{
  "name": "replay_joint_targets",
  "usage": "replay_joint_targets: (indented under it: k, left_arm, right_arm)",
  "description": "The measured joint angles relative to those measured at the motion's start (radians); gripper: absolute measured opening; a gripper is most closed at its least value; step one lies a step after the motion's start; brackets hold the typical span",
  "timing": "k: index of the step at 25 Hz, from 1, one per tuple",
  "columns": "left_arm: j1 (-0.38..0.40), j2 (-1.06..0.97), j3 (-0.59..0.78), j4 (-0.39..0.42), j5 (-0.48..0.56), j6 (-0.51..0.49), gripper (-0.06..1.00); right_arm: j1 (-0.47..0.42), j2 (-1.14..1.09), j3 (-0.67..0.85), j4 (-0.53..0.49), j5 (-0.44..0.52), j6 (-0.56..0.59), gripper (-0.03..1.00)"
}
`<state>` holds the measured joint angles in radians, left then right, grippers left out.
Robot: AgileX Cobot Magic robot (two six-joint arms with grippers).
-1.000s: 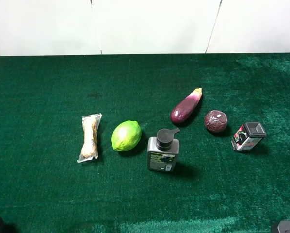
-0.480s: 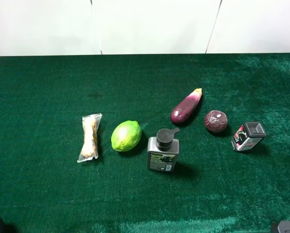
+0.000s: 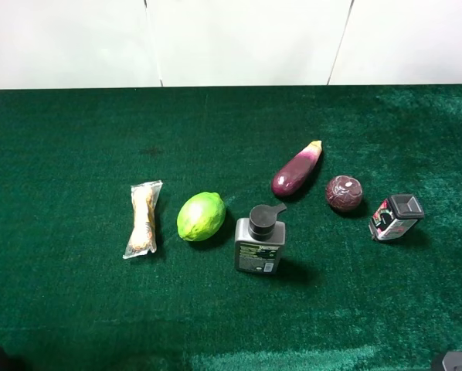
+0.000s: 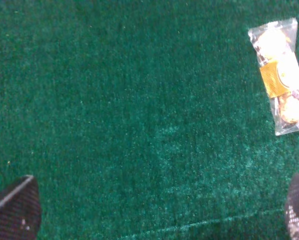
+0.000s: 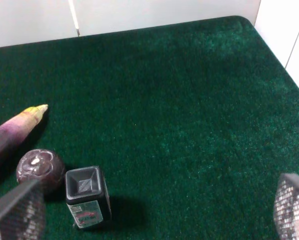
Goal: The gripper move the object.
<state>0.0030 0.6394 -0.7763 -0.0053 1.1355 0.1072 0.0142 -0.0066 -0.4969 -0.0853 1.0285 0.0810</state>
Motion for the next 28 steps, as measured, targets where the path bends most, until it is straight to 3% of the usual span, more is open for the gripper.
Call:
replay_joint_targets:
  k: [9,28]
  left_arm:
    - [-0.020,0.240,-0.115,-0.026,-0.065,0.018,0.99]
    - [-0.358,0.662,-0.400,0.005,-0.102,0.005,0.98]
  right_arm:
    - [0.000,0.000,0.000,0.000,0.000,0.000,0.70]
    - [0.000,0.000,0.000,0.000,0.000,0.000,0.70]
